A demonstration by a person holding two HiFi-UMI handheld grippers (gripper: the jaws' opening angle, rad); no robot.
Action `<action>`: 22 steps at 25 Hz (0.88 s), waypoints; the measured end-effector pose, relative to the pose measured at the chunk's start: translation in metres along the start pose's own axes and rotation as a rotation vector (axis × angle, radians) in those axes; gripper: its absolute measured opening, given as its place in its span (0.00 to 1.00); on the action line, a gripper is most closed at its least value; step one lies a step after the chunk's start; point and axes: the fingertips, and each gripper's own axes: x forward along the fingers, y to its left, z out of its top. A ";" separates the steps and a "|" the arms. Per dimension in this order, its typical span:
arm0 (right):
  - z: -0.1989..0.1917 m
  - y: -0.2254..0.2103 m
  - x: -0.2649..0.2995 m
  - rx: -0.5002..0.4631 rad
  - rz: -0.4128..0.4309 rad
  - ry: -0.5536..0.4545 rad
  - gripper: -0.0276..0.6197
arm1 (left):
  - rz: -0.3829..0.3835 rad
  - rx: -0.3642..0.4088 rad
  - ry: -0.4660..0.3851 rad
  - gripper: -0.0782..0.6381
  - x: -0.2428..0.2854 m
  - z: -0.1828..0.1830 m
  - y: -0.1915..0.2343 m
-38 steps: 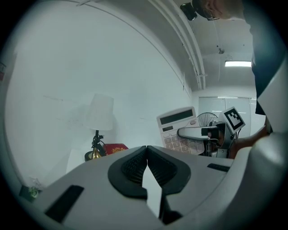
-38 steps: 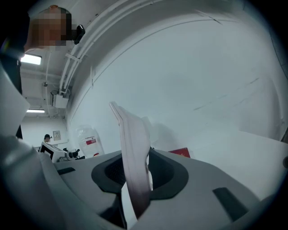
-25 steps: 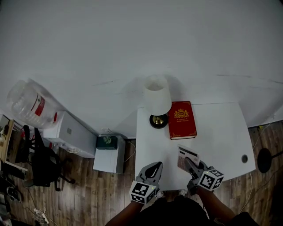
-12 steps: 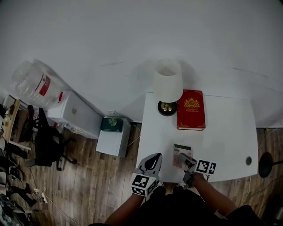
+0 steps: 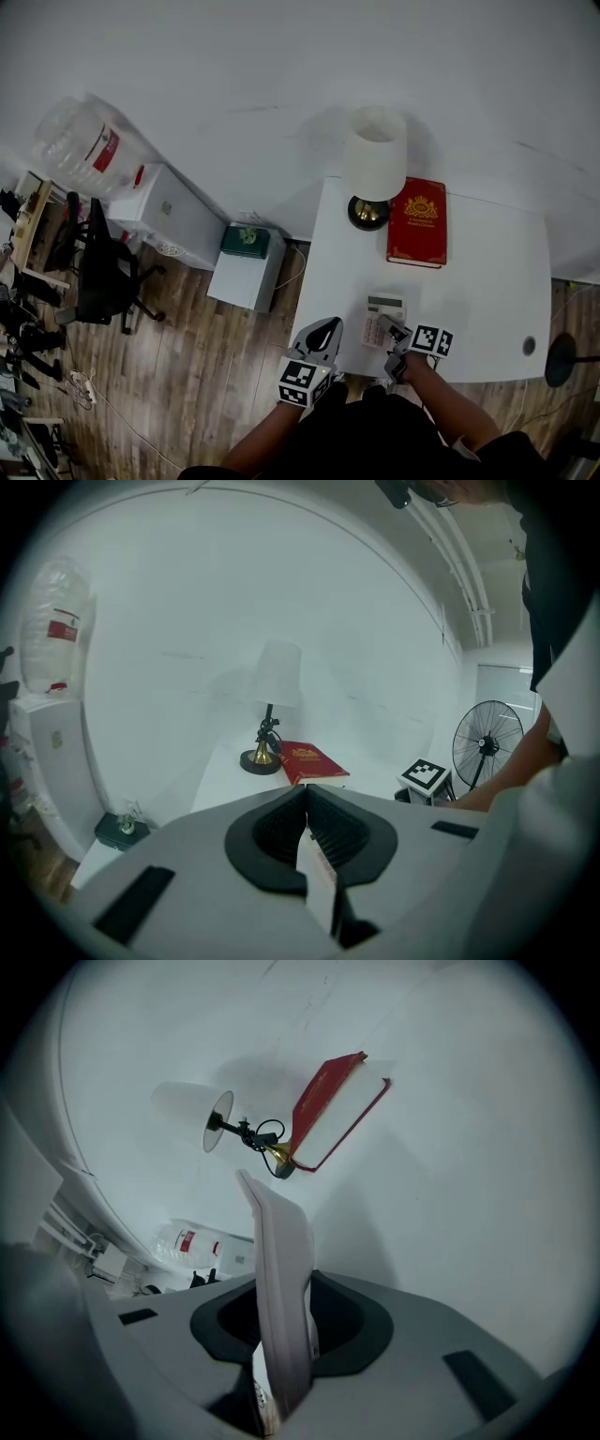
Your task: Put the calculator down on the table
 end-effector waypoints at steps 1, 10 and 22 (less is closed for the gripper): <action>0.000 -0.002 0.000 -0.007 -0.009 -0.003 0.24 | 0.005 -0.004 0.002 0.14 -0.001 -0.002 0.000; 0.003 -0.018 -0.013 -0.235 -0.216 0.004 0.37 | 0.009 -0.036 0.019 0.14 0.000 -0.008 -0.004; 0.016 -0.042 -0.048 -0.416 -0.423 -0.010 0.56 | -0.032 -0.019 0.040 0.14 0.013 -0.013 -0.024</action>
